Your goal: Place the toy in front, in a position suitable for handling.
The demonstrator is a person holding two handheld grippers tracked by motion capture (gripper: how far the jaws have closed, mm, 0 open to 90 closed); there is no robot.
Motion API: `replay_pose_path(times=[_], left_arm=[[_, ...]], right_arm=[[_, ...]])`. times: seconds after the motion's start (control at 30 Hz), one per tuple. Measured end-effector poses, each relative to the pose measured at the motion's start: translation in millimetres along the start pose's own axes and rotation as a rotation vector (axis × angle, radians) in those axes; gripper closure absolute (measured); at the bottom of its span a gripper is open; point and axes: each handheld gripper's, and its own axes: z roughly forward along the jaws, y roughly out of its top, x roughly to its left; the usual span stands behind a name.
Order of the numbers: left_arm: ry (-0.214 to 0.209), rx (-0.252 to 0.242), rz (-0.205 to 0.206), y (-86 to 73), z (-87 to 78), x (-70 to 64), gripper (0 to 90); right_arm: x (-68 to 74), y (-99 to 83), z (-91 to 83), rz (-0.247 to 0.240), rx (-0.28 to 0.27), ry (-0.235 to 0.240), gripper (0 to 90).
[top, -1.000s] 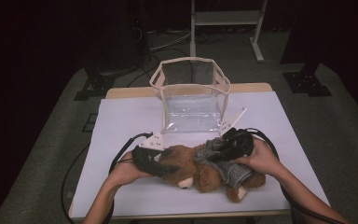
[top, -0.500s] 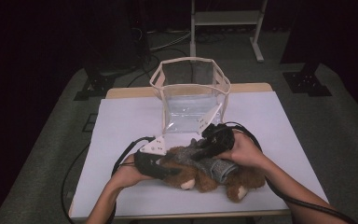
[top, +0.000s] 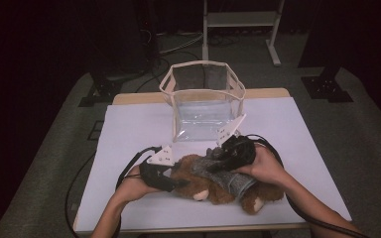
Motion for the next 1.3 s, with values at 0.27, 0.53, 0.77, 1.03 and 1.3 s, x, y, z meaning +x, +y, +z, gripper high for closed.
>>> replay_pose_path(times=[0.27,0.53,0.77,1.03,1.3], left_arm=[[0.002,0.002,0.008,-2.2,1.6,-1.3,47.7],[-0.011,0.007,0.007,-3.6,0.8,-2.2,47.0],[-0.020,0.018,-0.009,0.3,-0.9,1.8,42.4],[-0.066,0.009,-0.052,24.7,-1.3,6.7,23.5],[-0.089,0.050,-0.030,19.7,9.1,0.4,37.3]], right_arm=[[4.7,23.5,26.4,-0.035,-0.011,0.026,79.8],[-6.8,1.5,3.3,0.002,0.018,-0.041,79.6],[-23.8,-45.1,-32.4,0.137,-0.059,-0.070,79.6],[-7.6,-49.3,-21.9,0.114,-0.059,-0.038,79.6],[-4.9,-50.7,-31.0,0.116,-0.093,-0.039,79.6]])
